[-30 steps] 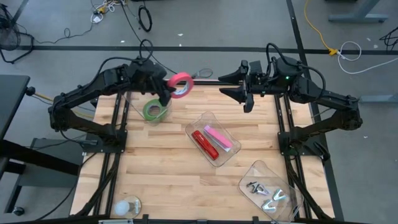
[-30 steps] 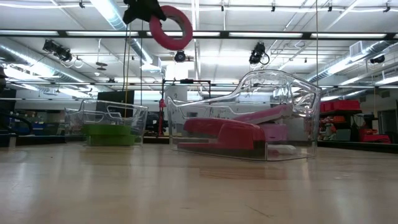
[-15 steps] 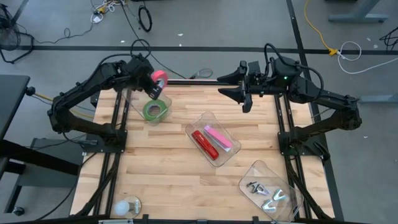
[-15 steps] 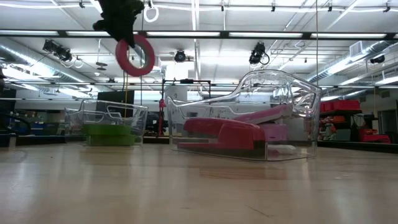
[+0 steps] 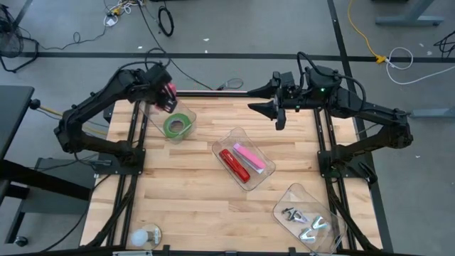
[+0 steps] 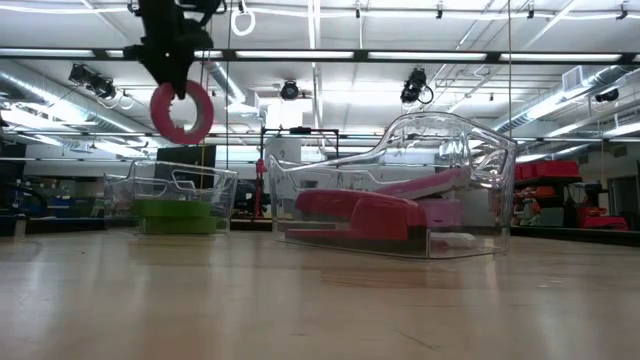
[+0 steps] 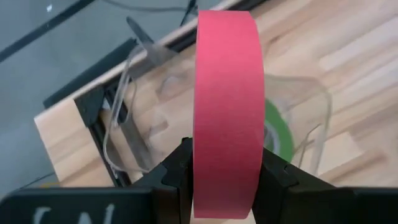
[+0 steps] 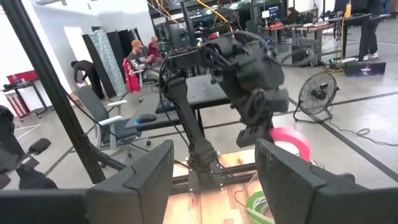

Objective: Pick and place Stapler, Stapler remover, tape
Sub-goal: Put the pink tape into the top transparent bin, then return to Home Position

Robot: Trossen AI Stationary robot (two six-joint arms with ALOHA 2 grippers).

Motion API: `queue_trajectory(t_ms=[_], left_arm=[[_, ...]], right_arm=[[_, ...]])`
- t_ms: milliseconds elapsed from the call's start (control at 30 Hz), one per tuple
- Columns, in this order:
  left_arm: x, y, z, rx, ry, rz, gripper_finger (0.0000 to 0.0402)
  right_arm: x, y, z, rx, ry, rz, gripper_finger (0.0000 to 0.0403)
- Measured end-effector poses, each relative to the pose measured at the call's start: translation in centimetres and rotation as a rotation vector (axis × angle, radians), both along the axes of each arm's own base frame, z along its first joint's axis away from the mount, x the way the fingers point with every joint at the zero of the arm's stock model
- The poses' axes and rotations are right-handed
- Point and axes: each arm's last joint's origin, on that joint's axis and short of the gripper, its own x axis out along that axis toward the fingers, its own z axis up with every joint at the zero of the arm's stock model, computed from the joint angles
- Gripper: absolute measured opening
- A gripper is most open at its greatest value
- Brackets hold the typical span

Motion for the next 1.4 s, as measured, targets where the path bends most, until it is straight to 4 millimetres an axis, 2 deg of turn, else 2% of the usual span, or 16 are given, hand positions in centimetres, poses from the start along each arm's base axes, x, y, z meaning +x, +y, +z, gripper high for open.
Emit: queue_trajectory(t_ms=[400,667,867,1100,1233,1400], left_arm=[[-0.3,0.6,-7.7,-0.036,0.185,0.046,0.0116],[-0.8,1.0,-10.9,-0.001,0.237,0.075,0.0118],[-0.7,1.1,-12.4,0.025,0.236,0.047,0.0119],[-0.6,1.1,-12.7,0.006,0.211,0.034,0.0126],[-0.5,1.1,-12.7,0.011,0.206,0.034,0.016],[-0.5,1.1,-12.7,0.004,0.202,0.029,0.0226]], right_arm=[[0.0,0.0,0.0,-0.001,0.001,0.0,0.0223],[0.0,0.0,0.0,-0.001,0.001,-0.009,0.0223],[0.0,-0.1,0.0,-0.002,0.001,-0.053,0.0223],[0.0,-0.1,0.0,-0.002,0.001,-0.053,0.0223],[0.0,-0.1,0.0,-0.002,0.001,-0.053,0.0223],[0.0,-0.1,0.0,-0.002,0.001,-0.053,0.0223]])
